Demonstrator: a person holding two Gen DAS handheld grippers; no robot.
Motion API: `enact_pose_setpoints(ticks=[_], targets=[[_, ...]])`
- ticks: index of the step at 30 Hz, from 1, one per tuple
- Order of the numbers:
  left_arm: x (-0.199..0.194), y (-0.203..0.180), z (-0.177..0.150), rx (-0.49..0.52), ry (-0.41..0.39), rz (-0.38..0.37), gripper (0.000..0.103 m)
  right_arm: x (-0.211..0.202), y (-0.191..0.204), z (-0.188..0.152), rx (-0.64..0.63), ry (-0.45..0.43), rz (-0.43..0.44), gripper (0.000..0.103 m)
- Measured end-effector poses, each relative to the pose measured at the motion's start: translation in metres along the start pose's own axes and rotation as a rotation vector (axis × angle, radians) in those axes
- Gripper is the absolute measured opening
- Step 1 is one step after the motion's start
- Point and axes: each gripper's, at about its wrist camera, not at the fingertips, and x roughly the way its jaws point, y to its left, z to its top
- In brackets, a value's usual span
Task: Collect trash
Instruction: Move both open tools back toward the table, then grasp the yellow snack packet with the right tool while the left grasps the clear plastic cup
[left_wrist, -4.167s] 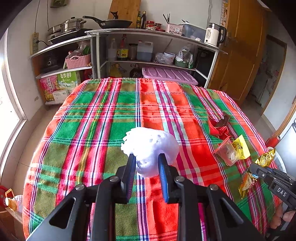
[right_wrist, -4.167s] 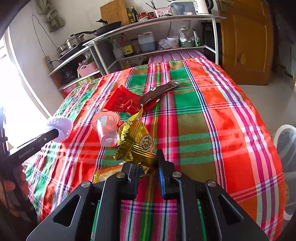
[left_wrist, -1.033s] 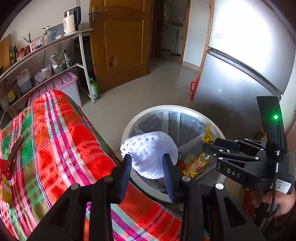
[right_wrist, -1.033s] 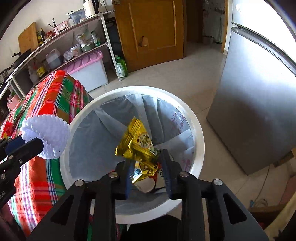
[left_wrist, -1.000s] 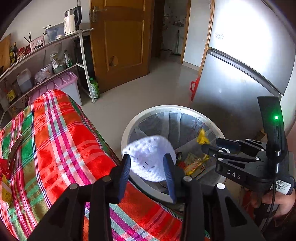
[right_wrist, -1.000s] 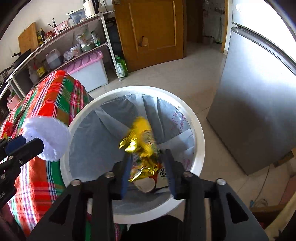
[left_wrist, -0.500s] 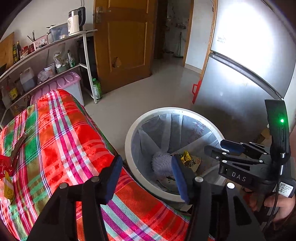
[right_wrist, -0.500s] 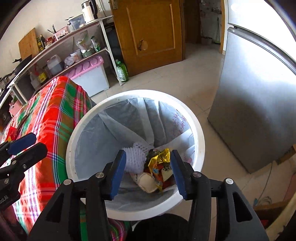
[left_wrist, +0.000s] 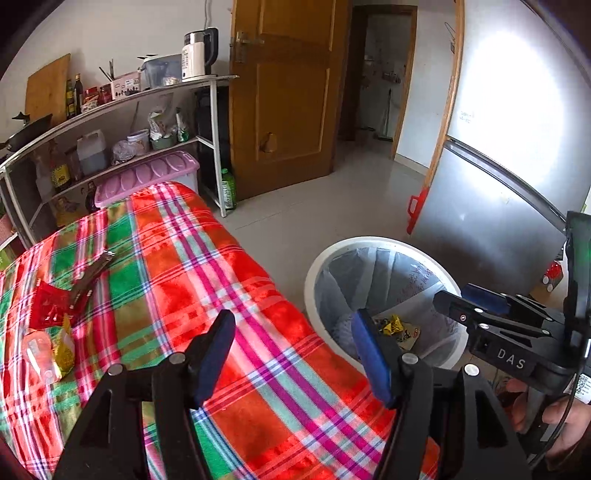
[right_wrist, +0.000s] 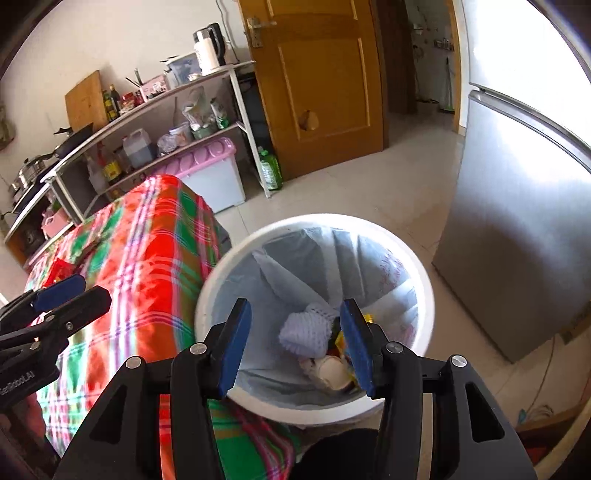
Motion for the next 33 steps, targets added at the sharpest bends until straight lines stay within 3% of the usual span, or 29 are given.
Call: enact_pose_setpoints(ticks=[12, 22, 33], targets=[[-0.044, 0.091, -0.026, -0.138, -0.043, 0.15, 0.073, -0.003, 0.078, 0.003, -0.102, -0.044, 0.174, 0.057], [-0.069, 0.176, -0.055, -0.295, -0.038, 0.274, 0.075, 0.017, 0.147, 0.0, -0.2, 0.003, 0.279, 0.058], [-0.086, 0.233, -0.082, -0.347, -0.017, 0.375, 0.075, 0.047, 0.23, -0.005, -0.308, 0.087, 0.386, 0.059]])
